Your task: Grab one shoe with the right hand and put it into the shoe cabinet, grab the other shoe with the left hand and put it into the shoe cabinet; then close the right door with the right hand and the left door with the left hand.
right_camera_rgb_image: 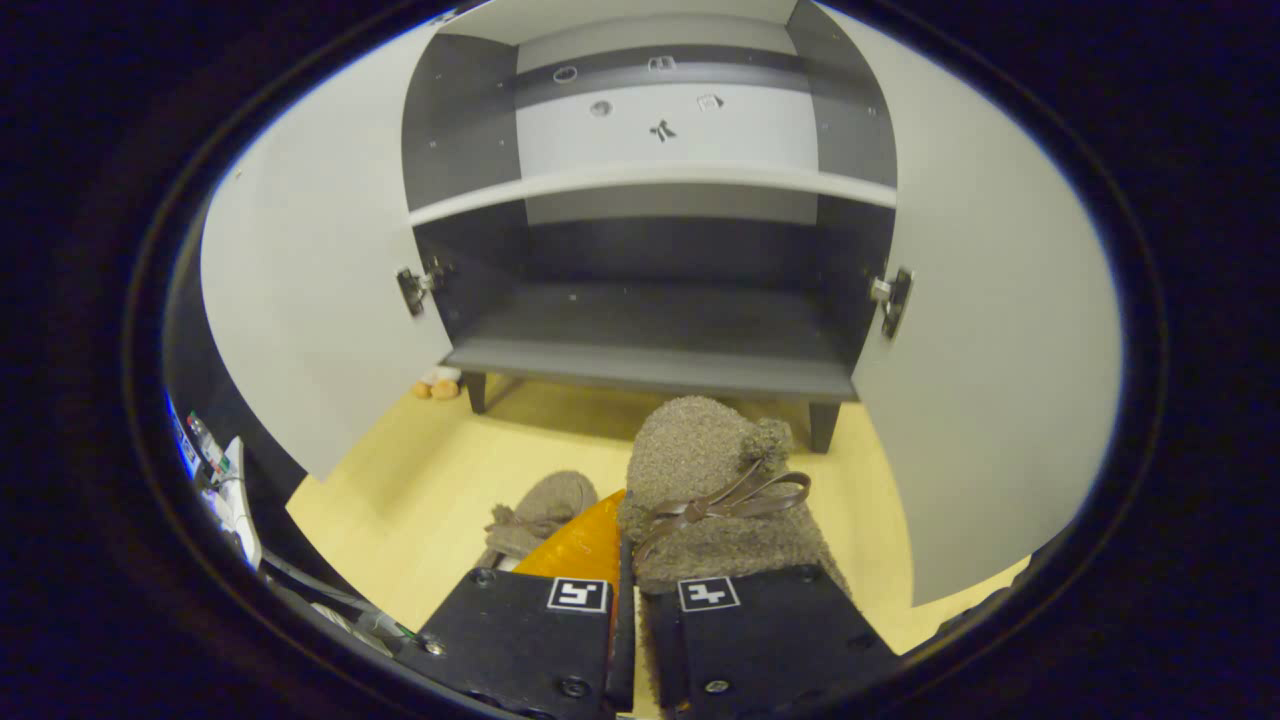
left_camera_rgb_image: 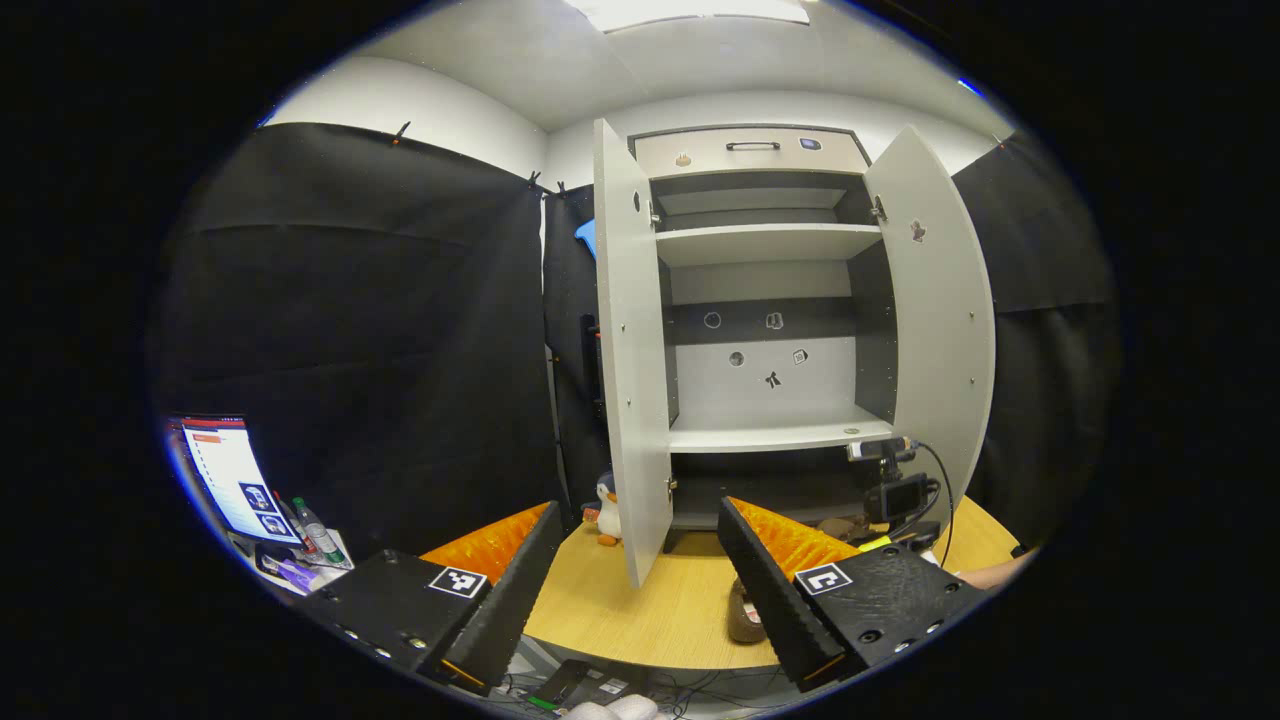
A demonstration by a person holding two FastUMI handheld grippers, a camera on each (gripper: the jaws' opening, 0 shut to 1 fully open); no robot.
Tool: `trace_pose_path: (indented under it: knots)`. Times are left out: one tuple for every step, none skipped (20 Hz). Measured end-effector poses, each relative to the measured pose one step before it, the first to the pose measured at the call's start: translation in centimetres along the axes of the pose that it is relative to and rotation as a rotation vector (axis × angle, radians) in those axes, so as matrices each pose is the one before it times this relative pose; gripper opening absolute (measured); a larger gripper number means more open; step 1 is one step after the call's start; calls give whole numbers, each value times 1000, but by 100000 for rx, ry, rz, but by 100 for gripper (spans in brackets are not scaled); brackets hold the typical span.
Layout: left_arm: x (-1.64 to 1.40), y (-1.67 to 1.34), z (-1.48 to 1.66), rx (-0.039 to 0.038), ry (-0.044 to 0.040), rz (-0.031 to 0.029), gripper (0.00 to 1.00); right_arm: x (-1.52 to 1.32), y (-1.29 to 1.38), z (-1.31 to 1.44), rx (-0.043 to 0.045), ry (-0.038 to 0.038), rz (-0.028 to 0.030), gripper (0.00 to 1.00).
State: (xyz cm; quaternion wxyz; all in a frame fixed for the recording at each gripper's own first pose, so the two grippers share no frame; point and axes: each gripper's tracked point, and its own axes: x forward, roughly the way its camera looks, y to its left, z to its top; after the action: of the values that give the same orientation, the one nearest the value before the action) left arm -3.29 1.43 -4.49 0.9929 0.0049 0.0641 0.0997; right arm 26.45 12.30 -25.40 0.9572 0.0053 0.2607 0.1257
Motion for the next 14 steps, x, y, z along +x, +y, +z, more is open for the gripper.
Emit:
trace_pose_path:
  knots:
    - [5,-185,-227,-717,72,-1320,96,-926,85,1691,-158,-2835,41,12]
    - [91,-180,-184,-599,32,-1280,96,-739,130,1837,203,-2500,203,13]
    - [62,-132,15,-430,-156,-1111,96,-751,142,1857,803,-2652,260,12]
    - [51,-131,-32,-165,-383,-660,96,-359,76,1857,507,-2251,171,13]
    - [25,-237,118,134,-591,-1014,96,-423,-155,1697,1011,-1598,-273,13]
    - [84,-80,16,570,-142,-561,96,-302,-35,1872,2090,-1783,-15,13]
    - [46,-81,-52,682,-355,-569,96,30,136,1859,1709,-1782,143,13]
    - [-55,-102,-45,373,-502,-214,96,371,-30,1808,228,-1856,23,12]
    - [28,-21,10,118,-254,-302,96,330,-377,1712,-962,-1822,-1335,12]
    - [57,9,-88,47,8,-39,96,563,-410,1672,-1237,-1506,-1091,12]
    - [50,11,-160,188,191,587,96,557,-281,1758,-173,-1369,-771,12]
    - [50,46,-73,-8,168,862,96,687,-187,1646,283,-1116,-336,12]
    - [61,-8,-164,-339,417,672,96,916,-125,1307,-50,-485,-659,12]
    - [61,7,-121,-605,378,740,96,944,-70,1203,64,-252,-388,12]
